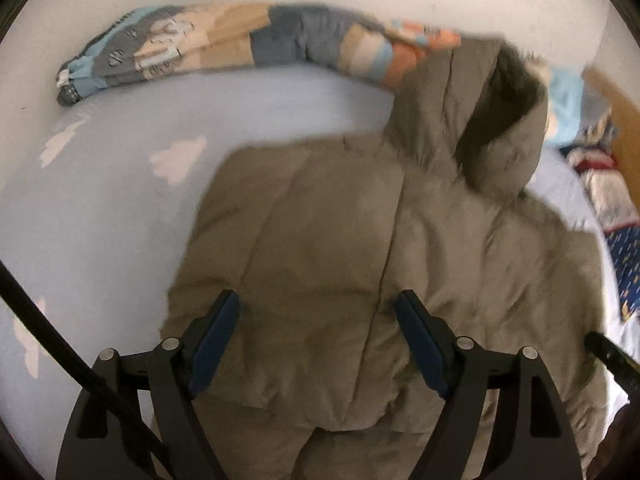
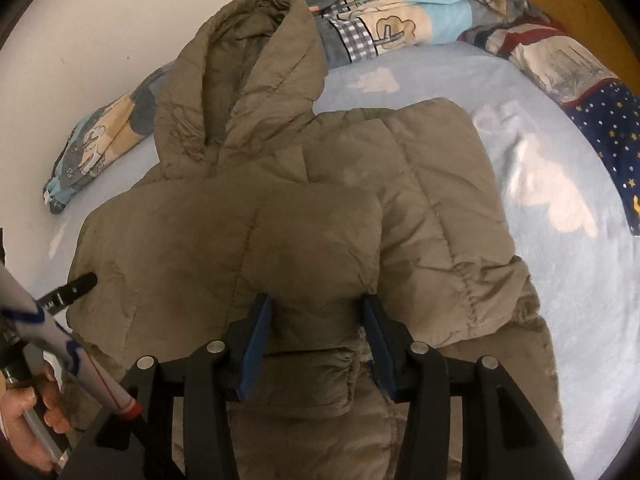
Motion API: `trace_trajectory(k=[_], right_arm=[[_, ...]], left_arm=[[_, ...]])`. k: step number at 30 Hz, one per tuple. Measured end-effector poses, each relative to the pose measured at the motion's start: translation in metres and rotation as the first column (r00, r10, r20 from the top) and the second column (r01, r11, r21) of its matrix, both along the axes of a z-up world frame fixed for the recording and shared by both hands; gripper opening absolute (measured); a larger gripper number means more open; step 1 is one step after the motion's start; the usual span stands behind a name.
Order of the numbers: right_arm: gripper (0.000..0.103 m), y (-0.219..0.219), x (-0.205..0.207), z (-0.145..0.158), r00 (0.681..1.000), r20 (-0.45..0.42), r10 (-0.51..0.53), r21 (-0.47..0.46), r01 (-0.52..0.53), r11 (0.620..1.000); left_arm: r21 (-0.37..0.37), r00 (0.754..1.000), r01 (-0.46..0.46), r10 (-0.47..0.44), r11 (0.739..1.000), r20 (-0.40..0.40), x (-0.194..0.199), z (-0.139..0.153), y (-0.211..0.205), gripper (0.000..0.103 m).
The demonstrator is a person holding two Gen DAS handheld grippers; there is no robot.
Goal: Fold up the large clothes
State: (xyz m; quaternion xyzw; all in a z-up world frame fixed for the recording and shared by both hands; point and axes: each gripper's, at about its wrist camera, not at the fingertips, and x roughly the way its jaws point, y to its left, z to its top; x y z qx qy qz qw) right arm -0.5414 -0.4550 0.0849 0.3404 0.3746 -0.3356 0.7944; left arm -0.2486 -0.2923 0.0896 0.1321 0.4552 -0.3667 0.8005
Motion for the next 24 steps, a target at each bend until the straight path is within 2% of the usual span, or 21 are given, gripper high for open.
trace_trajectory(k=[3,6,11,14,16,19,20,24], right_arm=[[0.051,0.002,-0.009,0.026,0.998,0.055,0.001,-0.047,0.002,0.999],[0.052,-0.005,-0.013,0.057,0.994,0.105,-0.018,-0.105,0.029,0.994],[0.052,-0.074,0.033,0.111,0.990,0.128,-0.054,-0.141,0.072,0.987],[0.054,-0.129,0.076,0.127,0.986,0.144,-0.082,-0.118,0.100,0.988],[0.054,-0.162,0.101,0.130,0.983,0.144,-0.113,-0.114,0.130,0.985],[0.055,-0.207,0.134,0.118,0.982,0.111,-0.151,-0.089,0.161,0.983],[0.055,-0.221,0.143,0.113,0.979,0.092,-0.182,-0.096,0.191,0.977],[0.055,-0.253,0.171,0.096,0.978,0.045,-0.202,-0.135,0.206,0.969]], left_arm=[[-0.077,1.000,-0.001,0.003,0.997,0.027,-0.002,0.024,0.006,0.080],[-0.104,0.999,0.013,-0.008,0.994,0.048,-0.003,0.035,0.006,0.080],[-0.069,0.998,0.067,-0.065,0.995,0.024,-0.009,0.029,-0.007,0.080],[-0.042,0.996,0.073,-0.070,0.996,0.049,-0.009,0.025,-0.010,0.080],[-0.036,0.996,0.075,-0.073,0.997,0.049,-0.006,0.023,-0.010,0.080],[-0.026,0.997,0.074,-0.073,0.997,0.034,-0.001,0.018,-0.011,0.080],[-0.025,0.997,0.073,-0.073,0.997,0.027,0.000,0.017,-0.011,0.080],[-0.011,0.996,0.088,-0.088,0.996,0.029,0.000,0.013,-0.012,0.080]])
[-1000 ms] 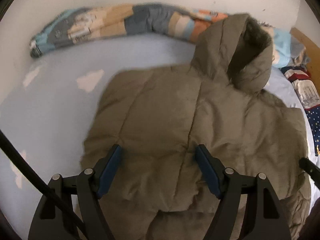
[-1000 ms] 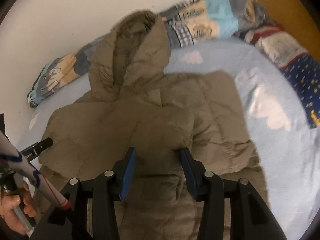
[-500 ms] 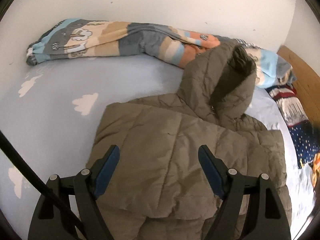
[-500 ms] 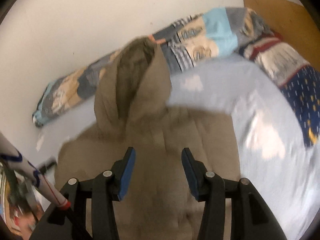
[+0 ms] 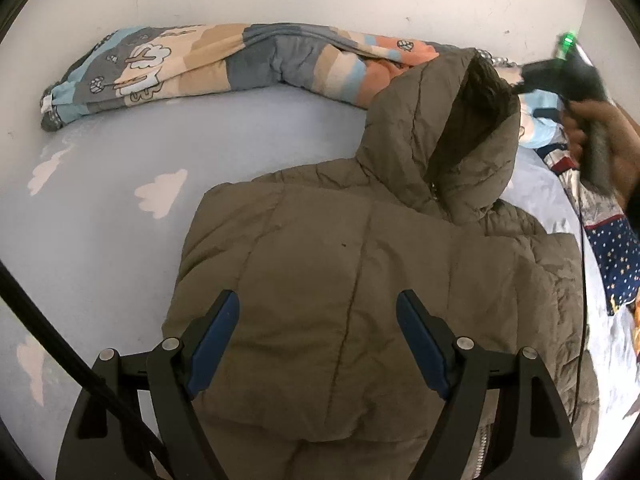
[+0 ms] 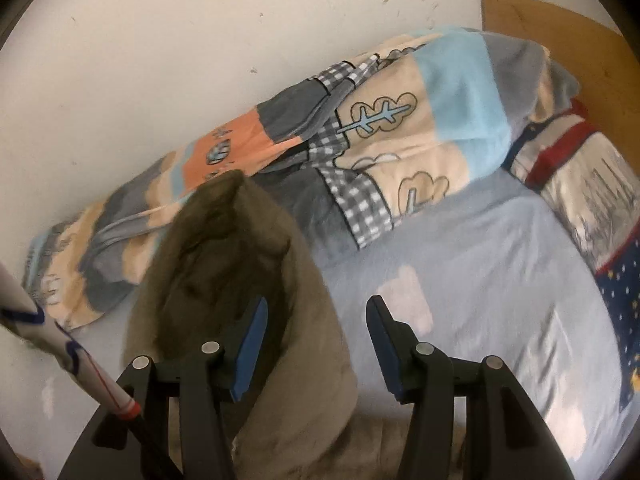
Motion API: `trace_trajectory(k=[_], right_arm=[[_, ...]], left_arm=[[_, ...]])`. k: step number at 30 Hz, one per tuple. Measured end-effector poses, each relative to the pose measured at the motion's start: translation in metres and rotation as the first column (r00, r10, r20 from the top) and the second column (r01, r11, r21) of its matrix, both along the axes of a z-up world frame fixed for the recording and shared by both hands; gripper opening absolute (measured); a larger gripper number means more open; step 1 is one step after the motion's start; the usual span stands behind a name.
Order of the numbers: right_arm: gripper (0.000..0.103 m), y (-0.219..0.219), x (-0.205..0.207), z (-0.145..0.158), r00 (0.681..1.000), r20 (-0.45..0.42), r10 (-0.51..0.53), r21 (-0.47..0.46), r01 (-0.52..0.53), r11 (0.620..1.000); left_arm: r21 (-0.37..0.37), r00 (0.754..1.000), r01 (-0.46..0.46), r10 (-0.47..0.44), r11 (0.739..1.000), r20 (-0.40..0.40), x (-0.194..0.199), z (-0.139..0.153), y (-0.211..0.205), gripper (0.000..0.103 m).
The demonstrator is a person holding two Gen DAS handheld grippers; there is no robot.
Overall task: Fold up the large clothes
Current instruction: 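Grasp the jacket hood rim with the right tool, then lift the hood and fold it over the jacket back with the right tool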
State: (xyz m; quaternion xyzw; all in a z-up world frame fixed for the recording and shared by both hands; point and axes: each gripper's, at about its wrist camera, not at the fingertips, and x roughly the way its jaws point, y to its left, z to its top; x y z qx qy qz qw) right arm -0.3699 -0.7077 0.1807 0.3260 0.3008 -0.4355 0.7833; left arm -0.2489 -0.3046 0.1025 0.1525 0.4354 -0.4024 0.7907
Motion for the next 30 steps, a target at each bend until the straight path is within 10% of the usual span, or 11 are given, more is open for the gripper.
trace_trajectory(k=[5,7,21,30], right_arm=[[0.050,-0.022,0.020,-0.021,0.999,-0.035,-0.007,0.019,0.007,1.000],[0.010,-0.019,0.028,-0.029,0.995,-0.096,0.015,0.010,-0.014,1.000],[0.006,0.123,-0.065,0.042,0.984,0.034,0.173,-0.201,-0.163,0.966],[0.006,0.259,-0.141,-0.002,0.970,0.021,0.243,-0.205,-0.234,0.950]], left_arm=[[0.005,1.000,0.017,-0.017,1.000,-0.009,-0.002,-0.004,-0.004,0.080],[0.008,1.000,0.022,-0.022,1.000,-0.012,-0.004,-0.005,-0.005,0.080],[-0.061,0.997,-0.012,0.007,0.998,-0.076,0.000,0.010,0.007,0.080],[-0.180,0.985,-0.124,0.100,0.976,-0.137,0.025,0.032,0.043,0.080]])
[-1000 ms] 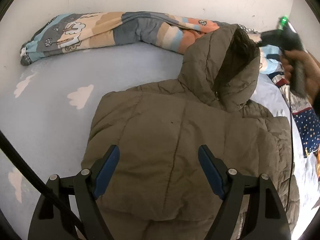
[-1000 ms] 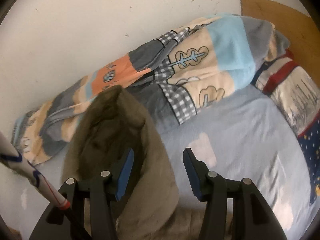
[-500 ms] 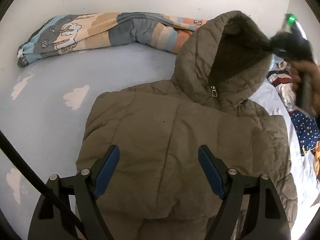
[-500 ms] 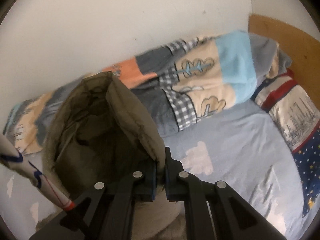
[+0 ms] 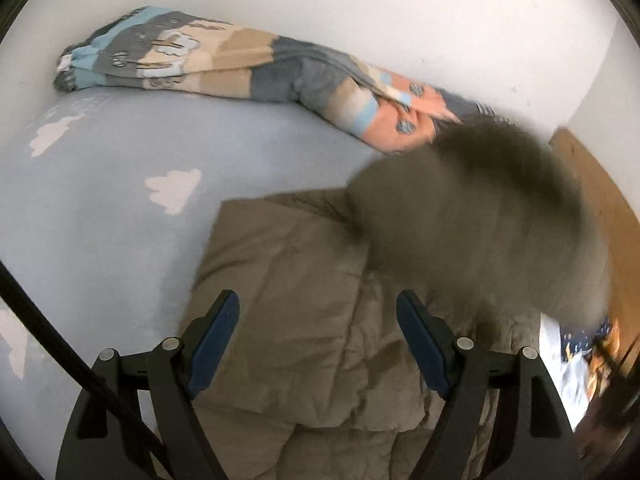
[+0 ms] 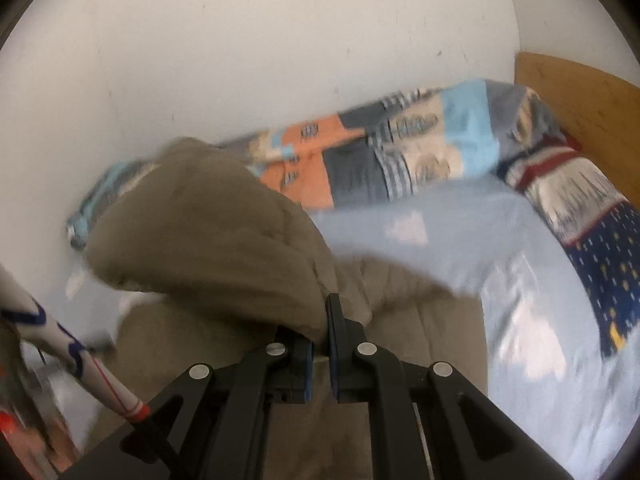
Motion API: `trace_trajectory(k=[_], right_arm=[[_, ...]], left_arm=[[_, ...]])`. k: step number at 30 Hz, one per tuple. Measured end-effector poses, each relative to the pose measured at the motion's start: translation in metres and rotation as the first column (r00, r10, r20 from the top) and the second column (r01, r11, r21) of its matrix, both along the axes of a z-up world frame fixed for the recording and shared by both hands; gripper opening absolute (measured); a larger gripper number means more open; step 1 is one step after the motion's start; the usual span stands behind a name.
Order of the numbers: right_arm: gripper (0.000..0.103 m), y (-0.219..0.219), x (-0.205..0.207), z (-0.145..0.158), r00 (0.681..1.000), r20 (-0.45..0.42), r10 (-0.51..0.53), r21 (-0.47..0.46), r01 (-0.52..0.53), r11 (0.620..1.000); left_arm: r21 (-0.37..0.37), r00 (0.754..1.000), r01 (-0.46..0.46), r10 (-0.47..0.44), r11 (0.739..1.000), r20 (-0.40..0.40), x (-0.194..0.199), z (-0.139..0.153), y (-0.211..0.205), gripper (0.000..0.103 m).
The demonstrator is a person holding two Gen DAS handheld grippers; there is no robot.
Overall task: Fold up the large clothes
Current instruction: 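Lift the hood and fold it over the jacket back with the right tool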
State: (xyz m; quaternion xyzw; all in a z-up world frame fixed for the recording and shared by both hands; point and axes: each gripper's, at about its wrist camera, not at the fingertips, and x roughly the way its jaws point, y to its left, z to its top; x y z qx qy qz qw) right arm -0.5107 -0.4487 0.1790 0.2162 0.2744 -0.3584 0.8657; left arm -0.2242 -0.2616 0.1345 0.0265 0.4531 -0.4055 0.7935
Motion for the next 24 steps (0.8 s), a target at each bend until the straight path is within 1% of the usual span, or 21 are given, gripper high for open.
trace_trajectory(k=[3,6,8,10,13,14,15,17,18,21,22,24], right_arm=[[0.006,0.017,-0.007,-0.035,0.999,-0.053,0.002,0.035,0.000,0.999],[0.006,0.015,-0.003,-0.065,0.991,-0.133,0.017,0.078,-0.007,0.997],[0.006,0.015,-0.003,-0.072,0.988,-0.153,0.021,0.077,-0.010,0.997],[0.006,0.015,-0.003,-0.073,0.986,-0.165,0.031,0.074,-0.019,0.997],[0.006,0.017,-0.003,-0.076,0.981,-0.187,0.045,0.068,-0.033,0.997],[0.006,0.017,-0.004,-0.077,0.980,-0.192,0.047,0.070,-0.034,0.997],[0.006,0.017,-0.005,-0.078,0.979,-0.198,0.051,0.076,-0.037,0.996],[0.006,0.015,-0.005,-0.081,0.977,-0.206,0.058,0.083,-0.042,0.996],[0.006,0.014,-0.005,-0.082,0.977,-0.207,0.058,0.085,-0.041,0.996],[0.007,0.011,-0.006,-0.085,0.977,-0.201,0.072,0.116,-0.049,0.992],[0.007,0.011,-0.006,-0.084,0.976,-0.207,0.071,0.115,-0.048,0.992],[0.011,0.011,-0.008,-0.079,0.974,-0.207,0.091,0.126,-0.065,0.990]], left_arm=[[-0.028,1.000,-0.031,0.030,0.999,-0.007,0.006,0.004,0.008,0.080],[-0.057,1.000,-0.010,0.009,0.998,-0.023,0.007,0.005,0.005,0.080],[-0.063,1.000,0.022,-0.023,0.998,-0.012,-0.001,0.004,-0.004,0.080],[-0.047,0.998,0.067,-0.067,0.997,0.008,-0.010,-0.001,-0.017,0.080],[0.003,0.991,0.131,-0.131,0.991,0.015,-0.030,-0.012,-0.039,0.080],[0.045,0.988,0.147,-0.149,0.988,0.029,-0.036,-0.018,-0.047,0.080],[0.138,0.984,0.162,-0.171,0.977,0.056,-0.043,-0.028,-0.056,0.080],[0.301,0.974,0.174,-0.209,0.938,0.089,-0.050,-0.051,-0.071,0.081],[0.347,0.971,0.179,-0.223,0.921,0.090,-0.052,-0.063,-0.074,0.081],[0.351,0.971,0.180,-0.222,0.919,0.084,-0.051,-0.064,-0.073,0.081],[0.348,0.972,0.181,-0.222,0.920,0.081,-0.050,-0.064,-0.072,0.081],[0.342,0.973,0.182,-0.219,0.922,0.074,-0.049,-0.064,-0.071,0.081]])
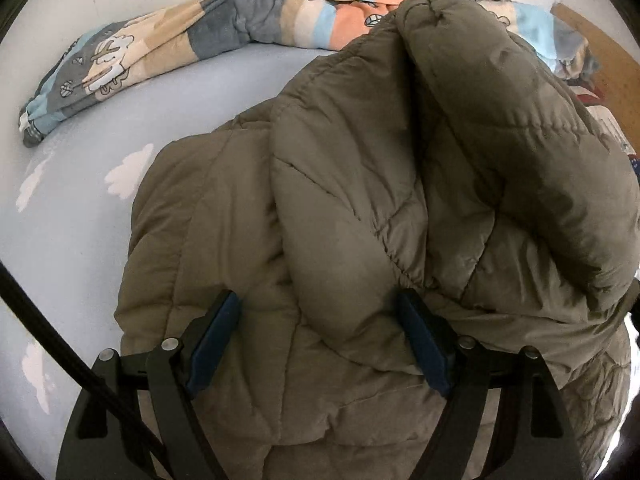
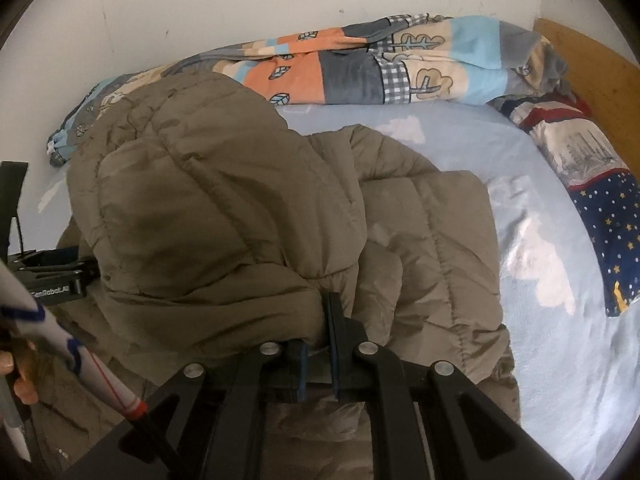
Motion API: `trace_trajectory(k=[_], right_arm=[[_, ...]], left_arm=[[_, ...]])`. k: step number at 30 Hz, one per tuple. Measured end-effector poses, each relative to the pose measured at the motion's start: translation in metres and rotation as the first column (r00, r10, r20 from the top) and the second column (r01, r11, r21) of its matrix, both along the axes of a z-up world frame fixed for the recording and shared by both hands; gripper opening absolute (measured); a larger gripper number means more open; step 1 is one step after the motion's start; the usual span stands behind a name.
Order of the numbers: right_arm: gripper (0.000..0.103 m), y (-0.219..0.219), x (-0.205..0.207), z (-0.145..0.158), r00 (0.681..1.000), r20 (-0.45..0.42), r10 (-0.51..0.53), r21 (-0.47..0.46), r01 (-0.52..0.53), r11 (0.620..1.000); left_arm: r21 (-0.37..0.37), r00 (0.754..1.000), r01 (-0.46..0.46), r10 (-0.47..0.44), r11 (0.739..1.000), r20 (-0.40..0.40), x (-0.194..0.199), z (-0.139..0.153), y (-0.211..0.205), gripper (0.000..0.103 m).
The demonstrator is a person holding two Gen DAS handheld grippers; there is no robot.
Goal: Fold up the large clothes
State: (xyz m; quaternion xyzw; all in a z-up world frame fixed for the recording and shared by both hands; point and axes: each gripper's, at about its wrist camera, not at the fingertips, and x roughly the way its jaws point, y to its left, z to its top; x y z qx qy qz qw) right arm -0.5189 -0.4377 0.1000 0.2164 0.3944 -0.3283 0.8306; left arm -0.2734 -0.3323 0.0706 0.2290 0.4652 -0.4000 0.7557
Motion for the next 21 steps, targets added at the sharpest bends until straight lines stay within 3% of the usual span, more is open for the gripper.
trace_trajectory(k=[3,8,12,16,18,21], right_arm=[[0.023,0.005,-0.004,0.018,0.999,-0.018,0.042,-0.033,-0.043,0.999],[0.025,0.011,-0.017,0.066,0.996,0.050,0.073,-0.123,-0.066,0.990],[0.029,0.016,-0.012,0.085,0.996,0.056,0.070,-0.203,-0.057,0.977],[0.034,0.005,0.001,0.063,0.979,0.198,0.041,-0.102,-0.021,0.995],[0.034,-0.001,0.016,0.040,0.987,0.156,0.025,-0.059,-0.016,0.998],[0.034,-0.012,0.037,-0.008,1.000,0.017,-0.007,0.008,0.007,1.000]], left_arm=[[0.002,1.000,0.001,-0.001,1.000,0.005,0.001,0.001,0.000,0.081],[-0.004,1.000,0.001,-0.001,1.000,0.004,0.002,0.001,0.001,0.081],[-0.011,1.000,-0.001,0.001,1.000,-0.001,0.005,0.001,0.001,0.081],[-0.017,1.000,-0.002,0.003,1.000,0.020,0.001,0.000,0.002,0.082],[-0.022,1.000,-0.002,0.002,1.000,0.022,-0.001,0.000,0.004,0.082],[-0.026,1.000,0.001,-0.001,1.000,0.020,-0.001,0.000,0.005,0.084]])
